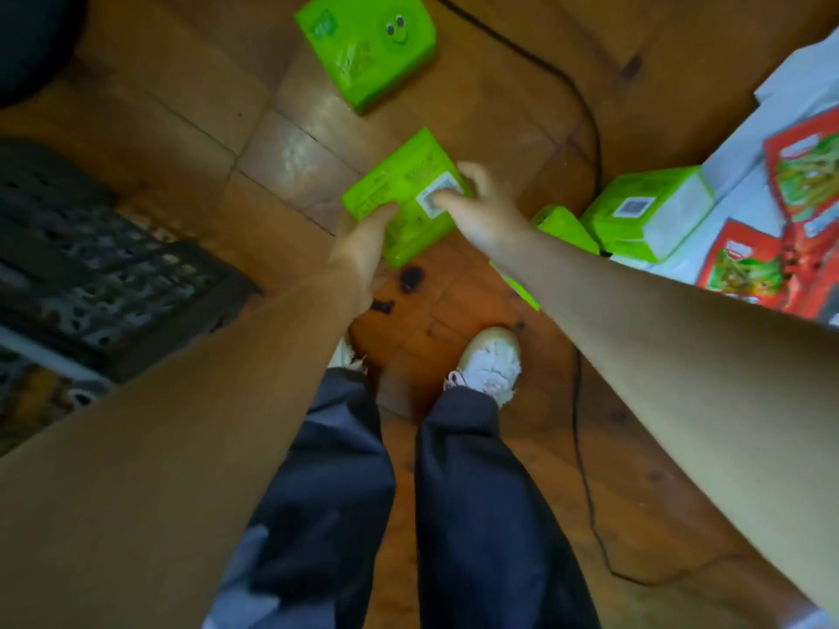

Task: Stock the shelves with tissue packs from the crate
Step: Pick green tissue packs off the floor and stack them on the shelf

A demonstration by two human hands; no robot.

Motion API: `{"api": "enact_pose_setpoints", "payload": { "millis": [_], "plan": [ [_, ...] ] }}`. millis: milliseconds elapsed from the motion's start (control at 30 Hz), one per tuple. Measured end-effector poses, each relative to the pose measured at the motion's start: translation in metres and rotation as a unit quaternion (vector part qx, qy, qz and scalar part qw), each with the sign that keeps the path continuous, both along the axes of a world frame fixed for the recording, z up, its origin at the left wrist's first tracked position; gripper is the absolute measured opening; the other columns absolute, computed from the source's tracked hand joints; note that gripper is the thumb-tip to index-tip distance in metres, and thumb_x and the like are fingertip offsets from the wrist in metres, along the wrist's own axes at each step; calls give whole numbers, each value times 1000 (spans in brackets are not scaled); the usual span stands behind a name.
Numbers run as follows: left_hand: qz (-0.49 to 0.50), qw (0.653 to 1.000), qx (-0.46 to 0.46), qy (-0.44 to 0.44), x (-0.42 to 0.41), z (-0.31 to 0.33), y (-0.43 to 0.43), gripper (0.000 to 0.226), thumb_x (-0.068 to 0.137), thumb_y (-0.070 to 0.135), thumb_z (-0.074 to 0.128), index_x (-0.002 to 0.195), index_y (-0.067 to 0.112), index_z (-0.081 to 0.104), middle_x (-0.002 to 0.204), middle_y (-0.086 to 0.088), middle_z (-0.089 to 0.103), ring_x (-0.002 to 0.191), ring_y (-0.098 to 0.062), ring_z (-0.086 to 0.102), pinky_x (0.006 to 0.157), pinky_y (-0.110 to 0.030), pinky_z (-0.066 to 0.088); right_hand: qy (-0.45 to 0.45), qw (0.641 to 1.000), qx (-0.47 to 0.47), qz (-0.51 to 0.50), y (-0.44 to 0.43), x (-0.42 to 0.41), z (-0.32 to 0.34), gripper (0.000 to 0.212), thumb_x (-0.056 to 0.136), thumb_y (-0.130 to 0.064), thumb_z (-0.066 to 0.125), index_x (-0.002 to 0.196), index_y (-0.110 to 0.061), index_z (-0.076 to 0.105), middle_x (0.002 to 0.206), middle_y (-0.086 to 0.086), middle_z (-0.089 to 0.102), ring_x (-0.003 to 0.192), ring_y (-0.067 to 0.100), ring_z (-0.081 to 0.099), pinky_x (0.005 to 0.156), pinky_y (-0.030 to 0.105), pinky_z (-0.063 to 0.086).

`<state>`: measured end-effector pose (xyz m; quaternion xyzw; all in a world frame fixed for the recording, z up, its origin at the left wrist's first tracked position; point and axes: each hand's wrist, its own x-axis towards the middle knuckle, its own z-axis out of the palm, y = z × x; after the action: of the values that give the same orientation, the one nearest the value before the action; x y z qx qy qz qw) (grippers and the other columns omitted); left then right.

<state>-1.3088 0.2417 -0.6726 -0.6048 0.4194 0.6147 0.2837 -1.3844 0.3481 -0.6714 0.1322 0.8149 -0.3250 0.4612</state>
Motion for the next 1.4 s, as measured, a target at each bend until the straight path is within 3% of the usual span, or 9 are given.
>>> {"api": "enact_pose_setpoints", "payload": {
  "millis": [267,400,567,733,833,933,1100,1233,1400],
  "plan": [
    [27,998,-39,34,21,136,-10,22,96,31,49,116,23,46,91,8,56,72,-5,53,50,-11,46,21,993,-12,-116,7,30,119,19,91,-23,57,103,-11,49,84,-3,51,93,14,48,74,23,35],
    [25,997,-55,49,31,202,-10,12,96,37,46,86,31,46,85,14,48,75,1,47,64,-19,37,0,993,-23,-118,13,37,193,39,97,-32,44,119,-1,53,117,13,58,114,24,50,93,29,35],
    [42,994,-83,53,37,310,-2,20,96,38,48,81,26,43,77,6,47,65,-5,45,60,-25,37,8,992,-27,-126,8,42,298,40,98,-31,44,124,-2,52,128,14,54,121,23,48,83,21,34],
    [42,987,-125,89,58,418,1,16,95,37,49,84,26,45,101,-3,53,88,-15,55,80,-30,48,33,989,-64,-126,12,55,402,34,95,-25,50,120,-3,55,118,12,59,99,12,49,63,6,35],
    [46,981,-139,128,67,481,4,9,95,33,49,89,27,52,109,-4,57,106,-20,56,99,-37,45,59,986,-94,-122,18,62,470,35,94,-21,52,125,-6,50,113,4,54,102,14,49,75,18,40],
    [18,969,-158,188,78,537,13,20,94,36,47,108,25,57,123,-2,58,116,-18,53,103,-39,41,101,981,-135,-94,29,72,531,41,94,-16,47,135,-14,43,138,6,46,125,19,43,102,26,35],
    [20,937,-177,300,106,613,28,12,90,39,52,99,36,60,123,-3,60,116,-17,56,103,-41,42,160,966,-185,-83,46,99,611,35,94,-12,42,127,-15,53,117,1,54,108,13,48,87,25,37],
    [-15,917,-148,370,129,657,33,13,95,32,52,105,32,60,122,-6,62,116,-22,57,100,-41,44,240,949,-188,-78,67,122,660,33,95,-9,45,126,-15,54,122,0,48,117,10,40,89,12,27],
    [-152,886,-94,428,129,701,18,34,85,51,55,112,31,60,119,-3,63,114,-24,58,95,-38,44,322,921,-197,-97,83,141,707,32,93,-19,49,125,-15,54,118,-6,49,122,14,42,100,18,28]
  ]
}}
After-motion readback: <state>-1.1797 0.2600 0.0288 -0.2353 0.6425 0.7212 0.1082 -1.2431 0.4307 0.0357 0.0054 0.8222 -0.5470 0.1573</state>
